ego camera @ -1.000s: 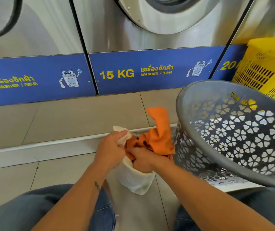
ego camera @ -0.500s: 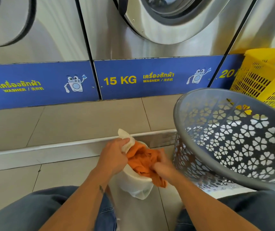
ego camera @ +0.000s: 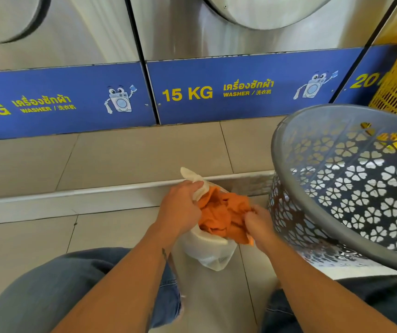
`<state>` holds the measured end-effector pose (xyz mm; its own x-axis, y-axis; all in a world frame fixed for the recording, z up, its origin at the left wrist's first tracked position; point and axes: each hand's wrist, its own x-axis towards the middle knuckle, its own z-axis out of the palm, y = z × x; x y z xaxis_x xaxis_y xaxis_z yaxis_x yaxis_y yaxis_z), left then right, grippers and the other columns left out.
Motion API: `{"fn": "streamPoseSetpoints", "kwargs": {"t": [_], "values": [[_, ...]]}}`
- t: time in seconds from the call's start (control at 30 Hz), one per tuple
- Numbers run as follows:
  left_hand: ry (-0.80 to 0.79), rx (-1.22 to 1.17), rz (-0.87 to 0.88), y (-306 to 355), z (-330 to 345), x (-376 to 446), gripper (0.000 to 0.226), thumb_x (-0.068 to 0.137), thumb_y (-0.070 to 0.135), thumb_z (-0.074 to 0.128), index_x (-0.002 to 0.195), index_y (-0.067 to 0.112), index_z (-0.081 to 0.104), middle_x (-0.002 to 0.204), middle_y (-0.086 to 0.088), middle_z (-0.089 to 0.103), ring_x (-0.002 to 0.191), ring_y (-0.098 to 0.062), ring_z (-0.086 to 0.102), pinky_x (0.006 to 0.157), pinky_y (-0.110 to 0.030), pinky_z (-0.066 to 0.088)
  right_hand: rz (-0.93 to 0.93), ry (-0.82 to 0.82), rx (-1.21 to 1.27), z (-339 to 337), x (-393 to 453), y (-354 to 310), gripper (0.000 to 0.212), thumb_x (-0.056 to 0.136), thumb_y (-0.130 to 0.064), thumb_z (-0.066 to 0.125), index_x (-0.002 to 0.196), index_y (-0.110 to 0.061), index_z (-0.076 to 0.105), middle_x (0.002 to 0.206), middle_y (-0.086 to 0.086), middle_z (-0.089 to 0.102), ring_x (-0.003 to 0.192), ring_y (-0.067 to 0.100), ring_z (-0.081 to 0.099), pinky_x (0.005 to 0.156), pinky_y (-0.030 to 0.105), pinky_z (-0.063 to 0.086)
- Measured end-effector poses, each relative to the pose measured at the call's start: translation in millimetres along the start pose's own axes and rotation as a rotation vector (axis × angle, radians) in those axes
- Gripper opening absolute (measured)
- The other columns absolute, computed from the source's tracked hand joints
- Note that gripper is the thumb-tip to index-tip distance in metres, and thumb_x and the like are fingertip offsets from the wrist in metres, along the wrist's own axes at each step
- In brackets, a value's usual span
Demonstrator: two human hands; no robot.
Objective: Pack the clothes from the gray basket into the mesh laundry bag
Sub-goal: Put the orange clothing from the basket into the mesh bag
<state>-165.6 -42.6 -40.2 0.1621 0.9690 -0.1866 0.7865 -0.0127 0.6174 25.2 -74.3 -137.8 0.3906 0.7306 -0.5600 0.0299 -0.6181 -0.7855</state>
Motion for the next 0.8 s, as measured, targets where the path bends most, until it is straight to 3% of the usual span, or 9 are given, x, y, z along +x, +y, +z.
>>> {"fn": "streamPoseSetpoints", "kwargs": {"t": [0.13,0.27,0.33,0.47,0.53,0.6,0.67,0.73,0.8], "values": [[0.084,-0.080,-0.019,-2.1,-0.6,0.7,0.047,0.092,0.008,0.054,0.133,0.030,0.057,0.141,0.004,0.052,0.127,-0.020,0.049,0.103,-0.028,0.040,-0.218,0.077,-0.006,5.1,-13.8,-33.4,0.019,0.077,-0.013,0.054,0.077,-0.023,0.069,0.079,0.005,0.071,0.081,0.024,0.068,0.075,0.044,0.058],[0.172,-0.128,0.014,-1.1,-6.2,-0.7,0.040,0.089,0.010,0.057,0.123,0.029,0.066,0.123,0.001,0.068,0.112,-0.021,0.062,0.098,-0.036,0.051,-0.502,-0.049,0.005,24.5,-37.7,-64.0,0.018,0.071,-0.004,0.053,0.068,-0.015,0.067,0.076,0.007,0.068,0.076,0.018,0.063,0.073,0.040,0.055],[0.206,-0.148,0.023,-1.1,-9.4,-2.1,0.045,0.084,0.004,0.053,0.118,0.028,0.069,0.116,0.000,0.071,0.107,-0.022,0.065,0.094,-0.038,0.053,-0.560,-0.158,-0.034,33.7,-43.5,-62.6,0.021,0.076,0.007,0.052,0.076,-0.007,0.068,0.082,0.006,0.070,0.081,0.020,0.066,0.077,0.034,0.055],[0.208,-0.163,0.020,-5.2,-11.0,-2.7,0.040,0.087,0.004,0.054,0.115,0.027,0.072,0.113,-0.003,0.072,0.098,-0.025,0.067,0.090,-0.036,0.054,-0.535,-0.462,-0.253,47.0,-40.6,-27.6,0.033,0.083,0.007,0.049,0.093,-0.020,0.066,0.075,-0.017,0.066,0.072,0.004,0.061,0.069,0.024,0.049],[0.171,-0.149,0.046,-6.9,-9.5,-3.1,0.037,0.089,0.006,0.055,0.113,0.028,0.073,0.116,-0.001,0.071,0.105,-0.021,0.065,0.095,-0.032,0.051,-0.499,-0.520,-0.449,54.6,-35.0,-11.9,0.033,0.091,-0.007,0.047,0.110,-0.027,0.066,0.104,-0.016,0.070,0.098,0.009,0.062,0.089,0.030,0.049],[0.122,-0.141,0.078,-7.4,-7.6,-4.3,0.035,0.090,0.006,0.055,0.111,0.027,0.073,0.117,0.003,0.071,0.110,-0.015,0.063,0.096,-0.025,0.048,-0.427,-0.562,-0.690,62.6,-27.0,-8.5,0.039,0.099,-0.023,0.043,0.134,-0.029,0.057,0.139,-0.005,0.058,0.125,0.020,0.053,0.107,0.035,0.039],[0.093,-0.102,0.078,-6.8,-6.8,-4.1,0.036,0.091,0.007,0.055,0.113,0.028,0.072,0.118,0.004,0.070,0.111,-0.014,0.062,0.093,-0.020,0.046,-0.359,-0.590,-0.830,72.1,-21.3,-14.5,0.045,0.101,-0.028,0.040,0.145,-0.028,0.048,0.151,-0.001,0.049,0.134,0.026,0.047,0.112,0.039,0.036],[0.111,-0.058,0.035,-8.3,-7.6,-1.1,0.039,0.091,0.007,0.053,0.119,0.029,0.069,0.124,0.000,0.067,0.114,-0.019,0.060,0.095,-0.025,0.047,-0.314,-0.628,-0.764,80.1,-20.0,-23.8,0.043,0.099,-0.019,0.042,0.140,-0.021,0.054,0.140,0.005,0.057,0.125,0.027,0.054,0.109,0.044,0.042],[0.119,-0.015,-0.005,-9.4,-8.6,0.3,0.043,0.090,0.007,0.053,0.124,0.030,0.065,0.127,-0.005,0.064,0.114,-0.025,0.058,0.096,-0.032,0.049,-0.252,-0.645,-0.489,76.7,-22.1,-31.1,0.037,0.095,-0.002,0.046,0.125,-0.010,0.065,0.110,0.007,0.068,0.099,0.022,0.063,0.091,0.038,0.055]]}}
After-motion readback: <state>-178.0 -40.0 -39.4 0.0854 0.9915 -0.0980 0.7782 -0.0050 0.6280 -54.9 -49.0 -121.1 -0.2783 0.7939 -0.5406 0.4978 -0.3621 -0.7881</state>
